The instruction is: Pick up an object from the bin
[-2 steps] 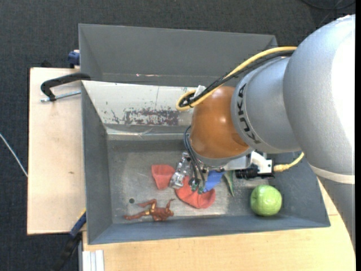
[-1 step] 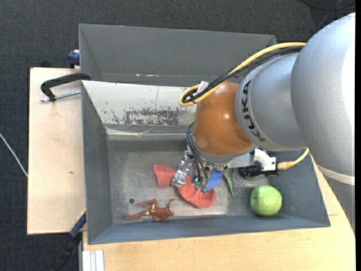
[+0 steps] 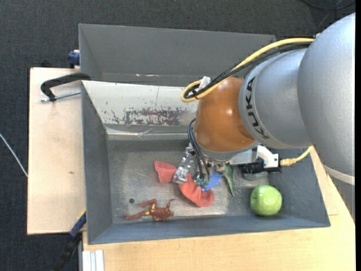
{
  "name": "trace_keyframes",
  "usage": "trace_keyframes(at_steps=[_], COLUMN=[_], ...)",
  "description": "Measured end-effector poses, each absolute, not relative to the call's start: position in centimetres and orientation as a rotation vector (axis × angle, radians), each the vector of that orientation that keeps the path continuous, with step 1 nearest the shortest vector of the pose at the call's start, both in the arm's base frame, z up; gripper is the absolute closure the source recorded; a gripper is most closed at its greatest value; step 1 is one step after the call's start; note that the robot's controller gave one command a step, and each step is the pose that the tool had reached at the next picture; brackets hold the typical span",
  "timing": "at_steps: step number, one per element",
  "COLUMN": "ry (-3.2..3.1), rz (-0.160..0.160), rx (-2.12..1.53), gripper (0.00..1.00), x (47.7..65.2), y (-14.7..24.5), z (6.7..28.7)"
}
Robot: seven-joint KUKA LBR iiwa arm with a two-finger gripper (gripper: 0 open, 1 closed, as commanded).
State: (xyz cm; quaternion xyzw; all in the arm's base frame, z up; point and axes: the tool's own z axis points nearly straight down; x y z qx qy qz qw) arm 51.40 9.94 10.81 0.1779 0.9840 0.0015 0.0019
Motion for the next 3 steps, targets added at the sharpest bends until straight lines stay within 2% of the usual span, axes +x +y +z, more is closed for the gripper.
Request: trace_keyframes(at_steps=[2, 3], ry=[3.093, 3.097], rz=[0.001, -0.001], rx=[0.558, 0.559], gripper=[1.0, 1.0], x=[51.3, 51.2], y=[10.0, 9.9], z=[12.4, 14.6])
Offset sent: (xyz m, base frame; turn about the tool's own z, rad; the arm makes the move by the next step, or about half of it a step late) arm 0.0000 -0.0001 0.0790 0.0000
